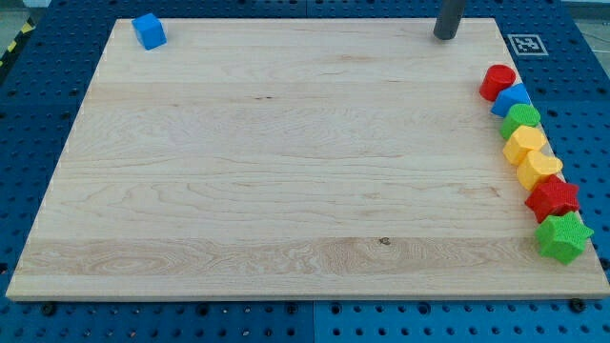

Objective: Touch the red circle

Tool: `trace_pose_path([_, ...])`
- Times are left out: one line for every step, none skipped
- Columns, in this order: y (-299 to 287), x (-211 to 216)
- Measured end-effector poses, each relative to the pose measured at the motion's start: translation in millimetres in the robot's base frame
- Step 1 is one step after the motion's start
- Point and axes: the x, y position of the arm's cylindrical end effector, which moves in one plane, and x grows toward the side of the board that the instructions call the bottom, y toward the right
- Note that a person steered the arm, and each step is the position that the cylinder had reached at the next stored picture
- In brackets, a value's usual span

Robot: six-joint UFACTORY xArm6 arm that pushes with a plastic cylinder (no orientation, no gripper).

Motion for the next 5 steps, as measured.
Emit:
trace_pose_path([18, -1])
trace_pose_path([43, 24])
trace_pose_path([48, 68])
trace_pose_path([75, 77])
trace_pose_path([114, 78])
